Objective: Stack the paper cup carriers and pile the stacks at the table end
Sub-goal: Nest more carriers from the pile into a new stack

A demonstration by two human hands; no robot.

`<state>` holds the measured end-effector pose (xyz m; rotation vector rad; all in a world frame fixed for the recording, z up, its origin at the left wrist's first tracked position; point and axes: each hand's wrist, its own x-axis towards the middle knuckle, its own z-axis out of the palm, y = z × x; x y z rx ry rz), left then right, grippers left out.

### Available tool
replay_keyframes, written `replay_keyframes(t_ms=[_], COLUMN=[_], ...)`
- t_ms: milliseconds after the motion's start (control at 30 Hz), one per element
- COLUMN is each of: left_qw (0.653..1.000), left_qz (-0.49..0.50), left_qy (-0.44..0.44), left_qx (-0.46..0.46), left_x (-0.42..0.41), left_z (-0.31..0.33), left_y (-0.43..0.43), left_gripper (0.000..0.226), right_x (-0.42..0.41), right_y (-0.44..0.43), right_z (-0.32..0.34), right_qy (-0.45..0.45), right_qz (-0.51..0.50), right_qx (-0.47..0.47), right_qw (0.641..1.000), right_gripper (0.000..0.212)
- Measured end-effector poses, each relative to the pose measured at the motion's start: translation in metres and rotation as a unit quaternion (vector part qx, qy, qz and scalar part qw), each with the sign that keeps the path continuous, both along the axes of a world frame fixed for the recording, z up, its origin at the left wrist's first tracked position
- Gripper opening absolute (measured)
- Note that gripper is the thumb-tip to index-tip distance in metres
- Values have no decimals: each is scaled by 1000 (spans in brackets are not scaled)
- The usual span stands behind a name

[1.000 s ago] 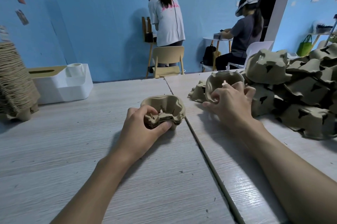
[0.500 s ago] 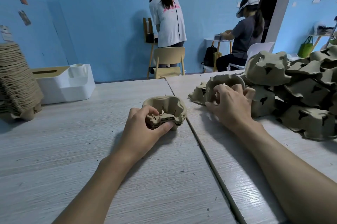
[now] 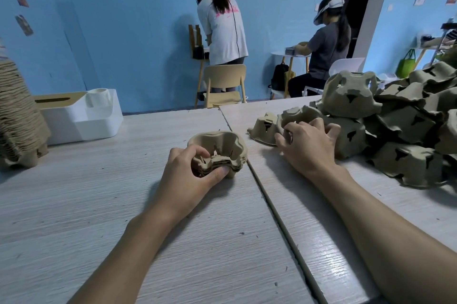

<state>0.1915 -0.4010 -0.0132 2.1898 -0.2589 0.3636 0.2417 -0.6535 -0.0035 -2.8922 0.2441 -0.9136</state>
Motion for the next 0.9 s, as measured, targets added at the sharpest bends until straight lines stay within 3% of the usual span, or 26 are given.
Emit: replay_keyframes(t_ms=[133, 233, 367, 467, 700, 900], left_qw=[1000, 1000, 1000, 1000, 999, 997], left_qz=[-1, -3, -4, -9, -36, -62], left_qy=[-2, -2, -4, -11, -10, -23], left_qx=[4, 3, 3, 8, 23, -46], left_x=[1, 1, 1, 1, 3, 0], left_z=[1, 1, 0, 0, -2, -1], left_y=[0, -1, 0, -1, -2, -3], left_gripper=[35, 34, 32, 29, 31, 60], right_x=[-7, -15, -21, -20, -20, -22], right_y=[0, -2, 7, 16, 21, 40], right_z=[6, 10, 16, 18, 17, 15], right_qy=[-58, -109, -211, -242, -257, -277], right_qz=[8, 29, 166, 228, 310, 346], right_qx=[-7, 2, 60, 60, 134, 183], right_qw=[998, 994, 961, 941, 905, 877], right_gripper=[16, 16, 2, 16, 13, 21])
